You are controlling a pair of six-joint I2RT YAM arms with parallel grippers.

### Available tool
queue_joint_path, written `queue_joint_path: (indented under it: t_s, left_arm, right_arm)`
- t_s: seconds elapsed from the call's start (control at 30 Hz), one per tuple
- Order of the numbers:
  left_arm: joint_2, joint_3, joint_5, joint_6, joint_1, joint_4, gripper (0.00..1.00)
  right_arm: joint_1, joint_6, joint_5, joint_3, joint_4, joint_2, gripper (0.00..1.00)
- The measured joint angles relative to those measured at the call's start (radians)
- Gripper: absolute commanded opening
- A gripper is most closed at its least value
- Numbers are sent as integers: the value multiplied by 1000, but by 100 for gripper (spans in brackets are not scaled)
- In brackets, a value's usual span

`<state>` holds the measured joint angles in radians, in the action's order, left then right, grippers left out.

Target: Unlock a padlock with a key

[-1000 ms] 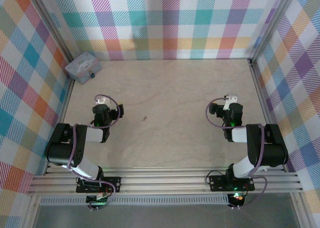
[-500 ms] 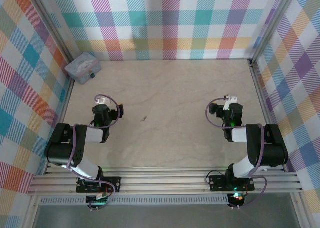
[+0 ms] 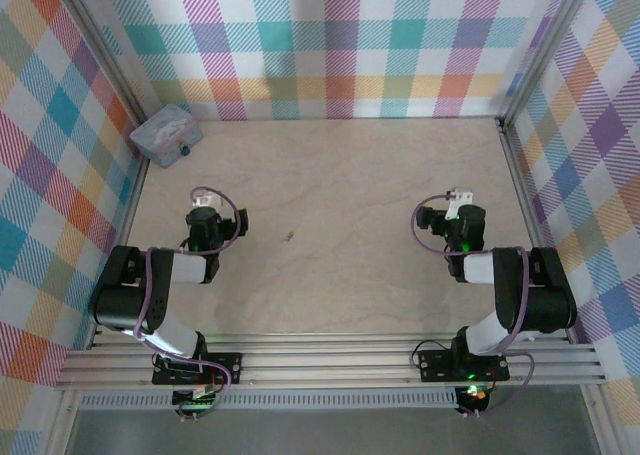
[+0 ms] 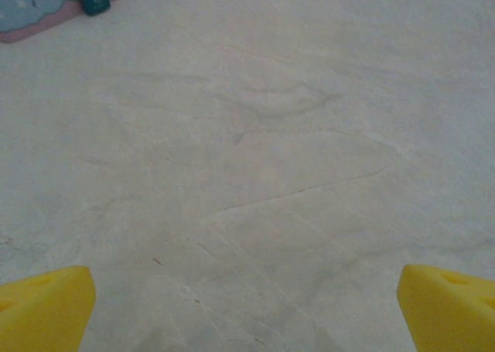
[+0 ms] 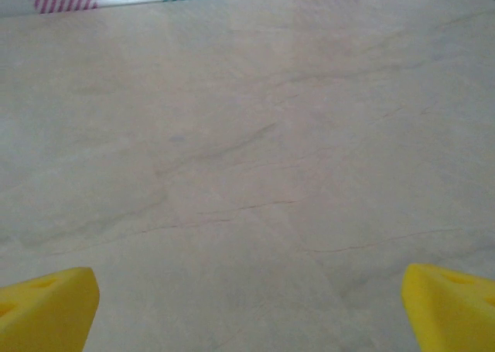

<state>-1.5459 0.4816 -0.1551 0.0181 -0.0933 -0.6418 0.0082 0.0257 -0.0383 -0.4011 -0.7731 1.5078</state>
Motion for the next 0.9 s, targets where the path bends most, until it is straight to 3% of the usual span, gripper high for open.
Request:
queue_joint_path:
  t_s: [0.27,0.4,0.53,0.7,0.9]
  left_arm:
    - [47,347,-80,-83,1,435,100]
    - [-8,600,-145,-194,25,716,100]
    - [-97,823,-124,-309,100,933,99]
    - [-211,1001,-97,-355,171,1090,99]
    - [-420,1262,-112,-358,197,1198,96]
  right_arm:
    - [0,43,45,-170,344,-148,100]
    - [0,104,87,-292,530,-160,100]
    - [7,164,122,-369,687,-154,98]
    - [37,209,147,-449,802,-116,94]
    - [113,230,164,-534,879,-14,93]
